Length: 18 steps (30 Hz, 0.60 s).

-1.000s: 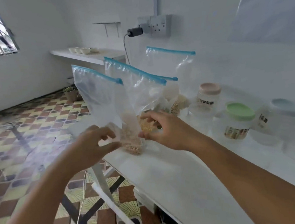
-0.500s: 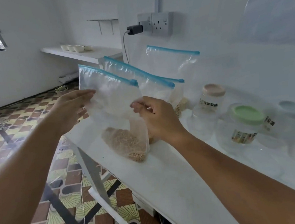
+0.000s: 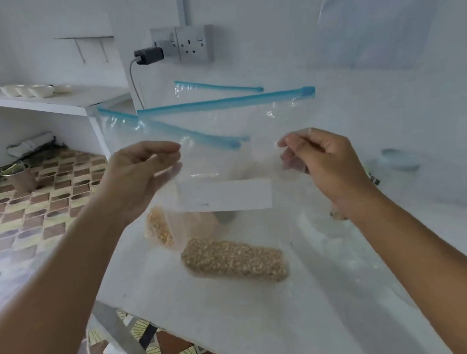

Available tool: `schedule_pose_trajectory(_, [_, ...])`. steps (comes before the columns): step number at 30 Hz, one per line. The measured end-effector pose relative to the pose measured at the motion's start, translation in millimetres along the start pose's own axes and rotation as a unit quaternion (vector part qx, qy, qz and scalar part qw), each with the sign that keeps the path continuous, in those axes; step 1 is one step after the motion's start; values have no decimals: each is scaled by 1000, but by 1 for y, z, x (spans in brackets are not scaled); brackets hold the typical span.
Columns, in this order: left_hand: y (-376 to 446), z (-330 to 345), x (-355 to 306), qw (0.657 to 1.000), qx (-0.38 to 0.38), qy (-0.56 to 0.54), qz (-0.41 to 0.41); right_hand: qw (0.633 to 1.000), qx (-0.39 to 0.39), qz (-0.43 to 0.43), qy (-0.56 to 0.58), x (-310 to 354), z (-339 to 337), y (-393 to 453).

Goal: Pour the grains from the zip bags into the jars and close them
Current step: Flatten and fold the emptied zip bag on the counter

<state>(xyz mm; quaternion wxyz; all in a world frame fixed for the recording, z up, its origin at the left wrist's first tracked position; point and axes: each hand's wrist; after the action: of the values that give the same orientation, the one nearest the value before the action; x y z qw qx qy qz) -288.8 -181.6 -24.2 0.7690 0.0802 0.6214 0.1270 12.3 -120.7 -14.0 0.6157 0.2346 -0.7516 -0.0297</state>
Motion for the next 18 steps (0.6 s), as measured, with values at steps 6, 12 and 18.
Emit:
schedule_pose_trajectory(6, [20, 44, 22, 996, 76, 15, -38, 995, -57, 75, -13, -16, -39, -22])
schedule_pose_trajectory(12, [22, 53, 26, 995, 86, 38, -30, 994, -102, 48, 5, -18, -49, -34])
schedule_pose_trajectory(18, [17, 64, 11, 967, 16, 246, 58, 994, -107, -4, 29, -12, -46, -33])
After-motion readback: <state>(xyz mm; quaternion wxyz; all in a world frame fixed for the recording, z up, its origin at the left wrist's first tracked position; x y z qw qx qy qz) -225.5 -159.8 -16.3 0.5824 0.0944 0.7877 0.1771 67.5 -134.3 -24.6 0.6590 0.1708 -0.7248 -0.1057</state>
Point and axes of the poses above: each hand's wrist, its own y-axis towards the middle knuckle, its own z-axis out of the palm, x = y × z, and after that the axes turned 9 degrees about x, right-handed
